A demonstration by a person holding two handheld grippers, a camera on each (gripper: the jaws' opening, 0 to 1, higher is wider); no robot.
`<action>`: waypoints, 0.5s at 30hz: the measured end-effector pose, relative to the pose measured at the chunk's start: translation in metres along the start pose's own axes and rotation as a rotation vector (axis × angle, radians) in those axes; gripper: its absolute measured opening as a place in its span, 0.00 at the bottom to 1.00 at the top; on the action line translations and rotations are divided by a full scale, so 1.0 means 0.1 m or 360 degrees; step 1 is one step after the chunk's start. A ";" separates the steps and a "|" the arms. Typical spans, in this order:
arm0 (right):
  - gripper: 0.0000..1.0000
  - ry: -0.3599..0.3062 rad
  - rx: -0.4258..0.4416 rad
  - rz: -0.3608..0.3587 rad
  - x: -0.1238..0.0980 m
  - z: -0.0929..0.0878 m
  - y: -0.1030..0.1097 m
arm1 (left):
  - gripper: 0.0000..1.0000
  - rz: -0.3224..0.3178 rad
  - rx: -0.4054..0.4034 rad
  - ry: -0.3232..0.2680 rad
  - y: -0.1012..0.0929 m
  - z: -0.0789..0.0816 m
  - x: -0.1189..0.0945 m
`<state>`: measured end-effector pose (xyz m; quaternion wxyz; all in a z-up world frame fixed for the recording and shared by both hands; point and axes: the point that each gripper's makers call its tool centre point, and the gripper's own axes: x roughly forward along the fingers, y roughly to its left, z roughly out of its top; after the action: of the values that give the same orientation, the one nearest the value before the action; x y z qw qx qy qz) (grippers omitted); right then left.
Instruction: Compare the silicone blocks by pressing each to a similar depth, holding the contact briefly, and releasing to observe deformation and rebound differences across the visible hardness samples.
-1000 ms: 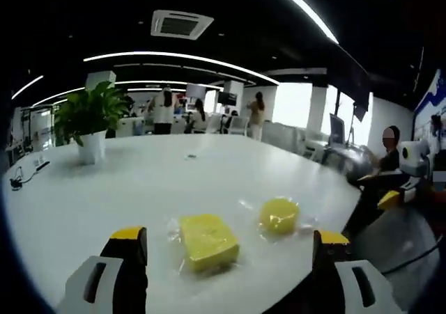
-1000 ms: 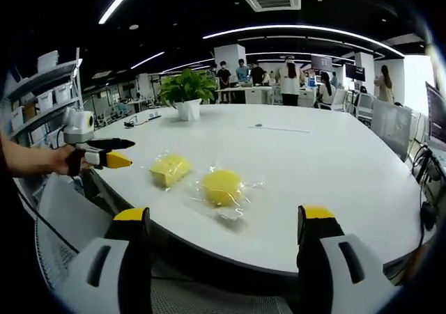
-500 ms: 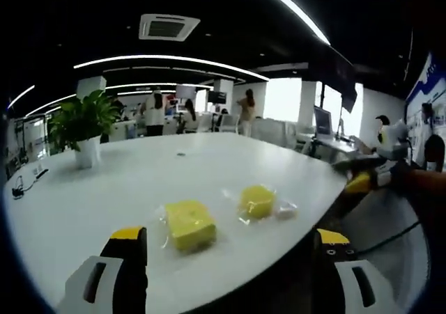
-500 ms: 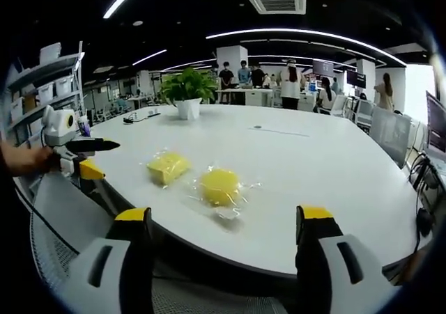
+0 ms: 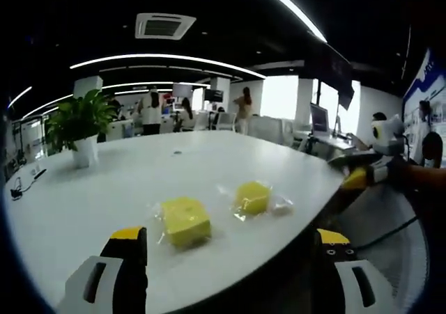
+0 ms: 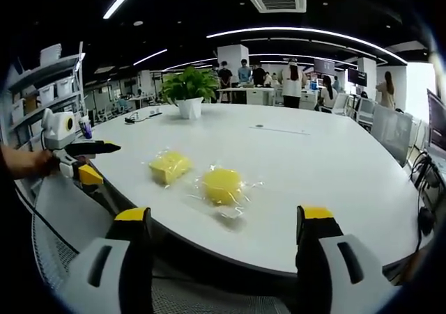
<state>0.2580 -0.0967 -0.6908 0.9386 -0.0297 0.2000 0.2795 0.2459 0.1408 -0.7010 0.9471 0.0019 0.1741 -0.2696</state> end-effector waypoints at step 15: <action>0.79 -0.0002 0.0007 0.0007 0.00 0.01 0.01 | 0.95 -0.0099 -0.0031 0.0010 -0.03 0.12 0.07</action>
<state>0.2581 -0.0957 -0.6901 0.9381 -0.0269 0.2003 0.2812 0.2537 0.1339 -0.6918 0.9377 -0.0118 0.1796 -0.2971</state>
